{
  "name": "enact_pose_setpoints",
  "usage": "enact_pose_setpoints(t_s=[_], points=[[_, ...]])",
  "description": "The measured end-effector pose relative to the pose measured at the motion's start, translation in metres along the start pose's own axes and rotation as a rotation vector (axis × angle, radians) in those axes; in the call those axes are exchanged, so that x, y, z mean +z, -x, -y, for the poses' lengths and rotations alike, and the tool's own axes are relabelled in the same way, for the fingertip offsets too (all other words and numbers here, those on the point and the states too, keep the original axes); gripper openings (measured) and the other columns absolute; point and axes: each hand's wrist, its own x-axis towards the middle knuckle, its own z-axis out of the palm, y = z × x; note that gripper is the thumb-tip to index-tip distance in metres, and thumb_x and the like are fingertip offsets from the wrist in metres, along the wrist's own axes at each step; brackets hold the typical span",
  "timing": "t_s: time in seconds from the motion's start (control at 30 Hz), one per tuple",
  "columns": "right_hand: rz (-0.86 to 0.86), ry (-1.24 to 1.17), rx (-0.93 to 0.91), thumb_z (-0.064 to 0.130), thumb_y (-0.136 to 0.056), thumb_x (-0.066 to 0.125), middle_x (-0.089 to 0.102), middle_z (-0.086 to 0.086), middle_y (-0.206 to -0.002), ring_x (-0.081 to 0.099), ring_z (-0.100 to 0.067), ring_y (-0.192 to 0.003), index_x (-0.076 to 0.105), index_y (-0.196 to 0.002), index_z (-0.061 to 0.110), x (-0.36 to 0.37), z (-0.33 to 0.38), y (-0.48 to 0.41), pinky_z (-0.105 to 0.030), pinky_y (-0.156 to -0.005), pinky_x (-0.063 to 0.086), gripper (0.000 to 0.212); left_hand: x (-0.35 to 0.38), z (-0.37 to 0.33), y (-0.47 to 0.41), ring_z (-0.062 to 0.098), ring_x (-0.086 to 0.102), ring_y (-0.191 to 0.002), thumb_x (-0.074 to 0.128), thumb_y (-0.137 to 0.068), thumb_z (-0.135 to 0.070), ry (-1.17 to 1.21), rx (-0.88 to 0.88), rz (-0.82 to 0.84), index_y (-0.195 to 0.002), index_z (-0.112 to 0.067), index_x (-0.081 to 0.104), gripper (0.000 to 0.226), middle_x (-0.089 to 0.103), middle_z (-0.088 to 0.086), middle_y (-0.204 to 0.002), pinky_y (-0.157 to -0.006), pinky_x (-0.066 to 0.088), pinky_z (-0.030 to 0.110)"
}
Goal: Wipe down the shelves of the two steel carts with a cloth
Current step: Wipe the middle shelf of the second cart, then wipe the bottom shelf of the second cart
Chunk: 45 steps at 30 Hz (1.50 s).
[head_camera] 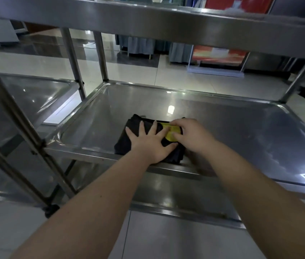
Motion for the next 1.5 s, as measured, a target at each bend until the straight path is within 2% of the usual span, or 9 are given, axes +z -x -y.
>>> enact_pose_setpoints(t_s=[0.27,0.4,0.6,0.8,0.97,1.07,1.2,1.33,1.5], points=[[-0.162,-0.180,-0.012,0.024,-0.080,0.078,0.067,-0.002,-0.107,0.059,-0.013,-0.098,0.071,-0.104,0.012,0.005,0.004,0.058,-0.024,-0.085,0.044,0.028,-0.022,0.022,0.016,0.021,0.006,-0.148,0.063,-0.082,-0.057,0.472,0.107,-0.001,-0.151,-0.033,0.020,0.085,0.015,0.000,-0.160,-0.119,-0.005,0.047],[0.010,-0.082,-0.075,0.035,-0.071,0.085,0.063,0.001,-0.121,0.053,-0.010,-0.113,0.075,-0.105,0.014,0.002,-0.001,0.078,-0.021,-0.093,0.039,0.041,-0.030,0.079,0.039,0.006,0.010,-0.145,0.064,-0.085,-0.051,0.367,0.267,0.093,-0.143,-0.034,0.041,0.065,0.020,-0.010,-0.157,-0.119,0.004,0.033],[-0.094,-0.060,-0.129,0.025,-0.079,0.080,0.065,-0.003,-0.113,0.053,-0.018,-0.112,0.073,-0.106,0.009,0.013,-0.001,0.094,-0.021,-0.094,0.035,0.032,-0.020,0.083,0.069,-0.007,0.009,-0.137,0.060,-0.076,-0.063,0.337,0.329,-0.027,-0.142,-0.034,0.041,0.074,0.022,-0.019,-0.150,-0.115,-0.010,0.024],[-0.225,0.107,-0.229,0.012,-0.090,0.065,0.063,-0.007,-0.092,0.056,-0.028,-0.089,0.066,-0.094,0.004,0.023,0.000,0.107,-0.043,-0.078,0.046,0.009,-0.008,0.068,0.090,0.011,0.048,-0.129,0.081,-0.072,-0.034,0.377,0.284,-0.370,-0.119,-0.027,0.067,0.050,0.059,-0.005,-0.131,-0.114,0.024,0.024],[-0.193,0.065,-0.186,0.024,-0.088,0.070,0.062,-0.005,-0.101,0.054,-0.026,-0.104,0.066,-0.105,0.006,0.023,0.002,0.109,-0.032,-0.089,0.040,0.025,-0.008,0.069,0.091,0.001,0.048,-0.121,0.080,-0.075,-0.026,0.501,0.269,-0.399,-0.111,-0.025,0.072,0.036,0.065,-0.006,-0.121,-0.105,0.026,0.008],[-0.181,0.062,-0.186,0.036,-0.076,0.080,0.063,-0.001,-0.102,0.049,-0.022,-0.107,0.070,-0.106,0.010,0.024,0.003,0.110,-0.026,-0.092,0.035,0.041,-0.010,0.067,0.089,0.006,0.058,-0.116,0.078,-0.079,-0.025,0.452,0.261,-0.448,-0.107,-0.024,0.074,0.029,0.071,-0.004,-0.112,-0.098,0.037,0.018],[-0.273,0.039,-0.204,0.018,-0.080,0.078,0.066,0.001,-0.089,0.048,-0.023,-0.095,0.072,-0.090,0.009,0.021,0.009,0.108,-0.027,-0.085,0.035,0.015,-0.013,0.063,0.092,0.015,0.065,-0.109,0.075,-0.081,-0.028,0.393,0.310,-0.493,-0.105,-0.019,0.074,0.026,0.072,0.001,-0.109,-0.099,0.043,0.037],[-0.220,0.075,-0.242,0.011,-0.088,0.068,0.062,-0.008,-0.089,0.051,-0.026,-0.088,0.067,-0.091,0.004,0.006,0.018,0.098,-0.025,-0.079,0.031,0.008,-0.030,0.057,0.098,0.026,0.063,-0.088,0.076,-0.079,-0.026,0.435,0.229,-0.556,-0.097,-0.016,0.077,0.021,0.066,0.006,-0.095,-0.077,0.050,0.038],[-0.177,0.096,-0.097,0.012,-0.089,0.065,0.063,-0.013,-0.074,0.059,-0.032,-0.068,0.068,-0.088,0.002,-0.033,0.059,0.100,-0.034,-0.057,0.048,0.010,-0.086,0.047,0.111,0.024,0.064,-0.079,0.074,-0.079,-0.032,0.456,0.094,-0.458,-0.097,-0.018,0.077,0.023,0.068,0.000,-0.088,-0.074,0.049,0.050]])
